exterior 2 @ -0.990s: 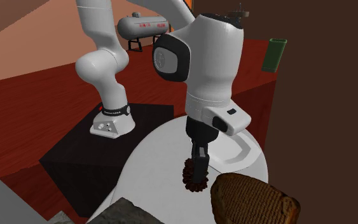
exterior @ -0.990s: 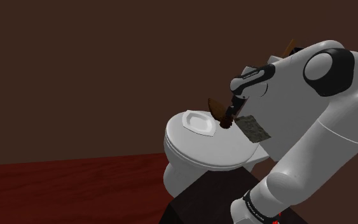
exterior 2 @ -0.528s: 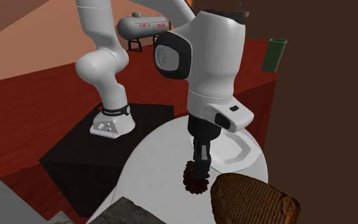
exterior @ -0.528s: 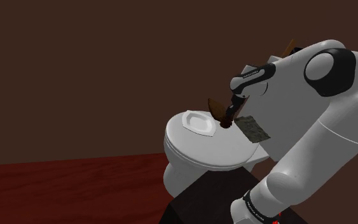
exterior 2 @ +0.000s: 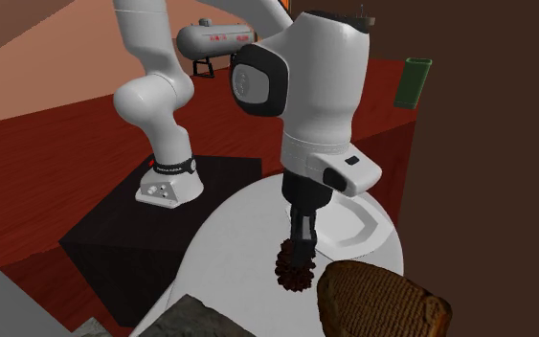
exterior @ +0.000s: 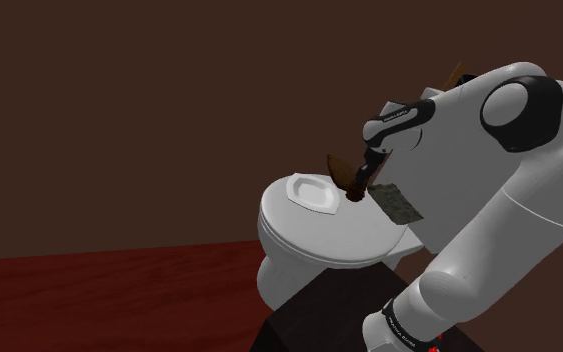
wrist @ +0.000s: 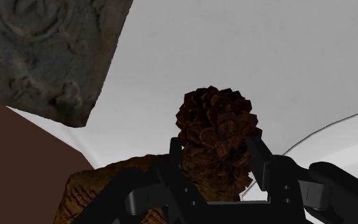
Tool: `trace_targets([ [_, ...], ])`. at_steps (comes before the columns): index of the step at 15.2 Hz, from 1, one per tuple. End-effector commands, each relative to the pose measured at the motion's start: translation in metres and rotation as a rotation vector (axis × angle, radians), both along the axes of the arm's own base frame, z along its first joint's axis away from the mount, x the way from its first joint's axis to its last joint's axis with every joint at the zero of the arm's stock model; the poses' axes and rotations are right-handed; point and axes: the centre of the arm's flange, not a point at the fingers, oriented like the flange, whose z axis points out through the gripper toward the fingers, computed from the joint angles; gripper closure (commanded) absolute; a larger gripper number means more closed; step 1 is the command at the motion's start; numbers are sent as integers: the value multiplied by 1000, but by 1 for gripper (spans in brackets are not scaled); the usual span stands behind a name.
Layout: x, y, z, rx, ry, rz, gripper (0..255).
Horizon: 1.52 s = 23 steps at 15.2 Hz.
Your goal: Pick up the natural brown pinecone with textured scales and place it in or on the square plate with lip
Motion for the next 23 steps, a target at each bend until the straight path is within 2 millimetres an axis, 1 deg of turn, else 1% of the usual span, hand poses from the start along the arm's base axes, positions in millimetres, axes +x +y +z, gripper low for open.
trace_targets([
  [1,-3,-2,7,2,9,-5,255],
  [15,-3,-2,81,2,9,-5,255],
  [23,53,86,98,2,9,-5,255],
])
